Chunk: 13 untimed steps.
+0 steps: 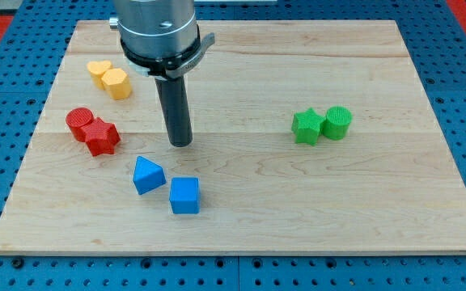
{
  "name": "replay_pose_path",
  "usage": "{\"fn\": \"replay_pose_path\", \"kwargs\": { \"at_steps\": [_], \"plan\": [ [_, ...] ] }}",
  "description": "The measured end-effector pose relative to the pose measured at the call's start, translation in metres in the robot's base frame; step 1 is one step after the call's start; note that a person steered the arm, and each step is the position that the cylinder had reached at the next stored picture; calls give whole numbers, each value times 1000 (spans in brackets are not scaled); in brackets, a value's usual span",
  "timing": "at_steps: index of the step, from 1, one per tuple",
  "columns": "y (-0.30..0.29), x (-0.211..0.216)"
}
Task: Push the hexagon to the top of the heart
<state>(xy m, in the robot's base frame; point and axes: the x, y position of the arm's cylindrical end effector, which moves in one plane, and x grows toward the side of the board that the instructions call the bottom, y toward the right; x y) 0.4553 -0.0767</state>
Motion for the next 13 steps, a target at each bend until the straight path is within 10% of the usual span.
{"fn": "replay_pose_path", "kwargs": {
  "at_steps": [5,9,13],
  "plan": [
    [-1,-18],
    [-170,-96],
    [-38,-117]
  ]
}}
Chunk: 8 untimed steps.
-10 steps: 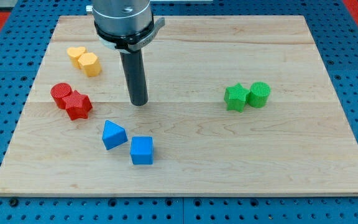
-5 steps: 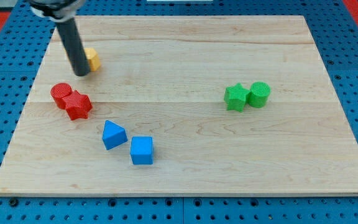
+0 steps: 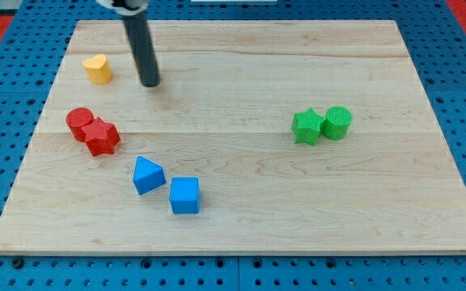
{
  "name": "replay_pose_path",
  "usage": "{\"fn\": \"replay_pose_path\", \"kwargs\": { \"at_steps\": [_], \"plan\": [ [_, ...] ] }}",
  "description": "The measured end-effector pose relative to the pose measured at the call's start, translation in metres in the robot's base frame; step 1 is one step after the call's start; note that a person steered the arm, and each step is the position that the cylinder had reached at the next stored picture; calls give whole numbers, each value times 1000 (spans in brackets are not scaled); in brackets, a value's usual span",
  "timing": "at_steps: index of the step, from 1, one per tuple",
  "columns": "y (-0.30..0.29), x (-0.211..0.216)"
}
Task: Push the hexagon to the top of the heart
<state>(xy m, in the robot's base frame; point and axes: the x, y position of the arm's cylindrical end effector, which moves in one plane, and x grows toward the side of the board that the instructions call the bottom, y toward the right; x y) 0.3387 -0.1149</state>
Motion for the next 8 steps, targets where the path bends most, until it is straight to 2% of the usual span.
{"fn": "replay_pose_path", "kwargs": {
  "at_steps": [1,2,3,4,5,6,7,8],
  "plan": [
    [12,-62],
    [15,-93],
    [58,-57],
    [36,-17],
    [-25,-37],
    [-81,-89],
    [-77,-77],
    [-89,-48]
  ]
}}
